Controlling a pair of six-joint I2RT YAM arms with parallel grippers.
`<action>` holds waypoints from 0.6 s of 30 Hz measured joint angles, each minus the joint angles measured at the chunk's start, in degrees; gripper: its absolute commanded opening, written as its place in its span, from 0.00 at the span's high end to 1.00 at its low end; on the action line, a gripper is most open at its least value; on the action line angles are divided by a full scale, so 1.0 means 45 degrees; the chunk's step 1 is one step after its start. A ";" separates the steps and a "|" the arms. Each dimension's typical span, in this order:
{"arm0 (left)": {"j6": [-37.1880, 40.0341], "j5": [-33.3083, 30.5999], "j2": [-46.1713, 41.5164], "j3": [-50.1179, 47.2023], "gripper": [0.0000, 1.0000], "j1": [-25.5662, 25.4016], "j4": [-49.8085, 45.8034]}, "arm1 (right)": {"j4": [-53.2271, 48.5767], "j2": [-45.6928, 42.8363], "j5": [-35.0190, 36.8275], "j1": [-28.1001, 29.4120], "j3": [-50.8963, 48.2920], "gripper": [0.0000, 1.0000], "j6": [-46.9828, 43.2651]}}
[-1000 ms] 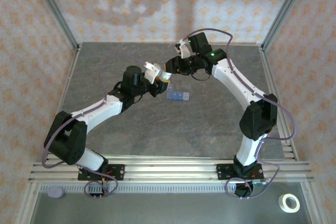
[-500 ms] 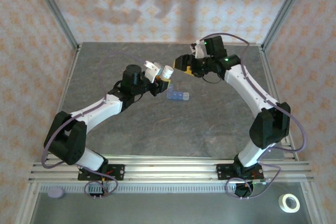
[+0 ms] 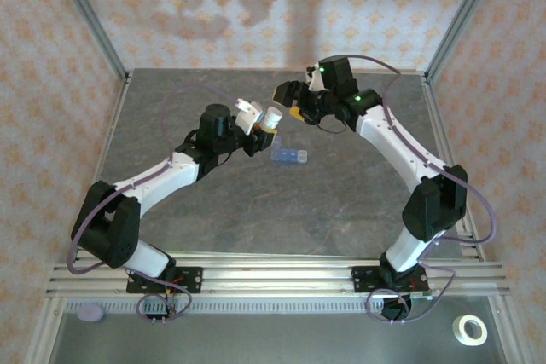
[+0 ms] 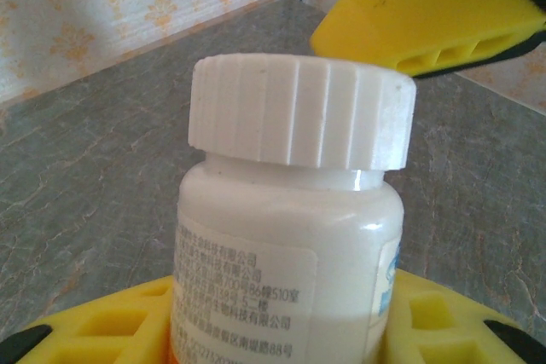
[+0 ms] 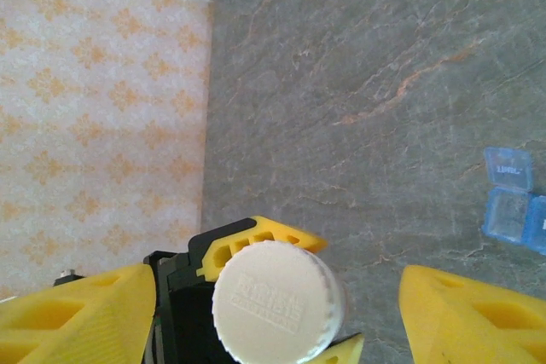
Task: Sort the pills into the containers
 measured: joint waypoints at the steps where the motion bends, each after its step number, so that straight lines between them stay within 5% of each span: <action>1: 0.0000 0.0000 0.0000 0.0019 1.00 0.0000 0.0005 | 0.0005 0.0068 0.0005 0.0068 0.0015 0.26 0.0000; 18: -0.0005 0.0000 0.0000 0.0029 1.00 0.0000 0.0010 | -0.0005 0.0160 -0.0015 0.0495 0.0015 0.33 -0.0019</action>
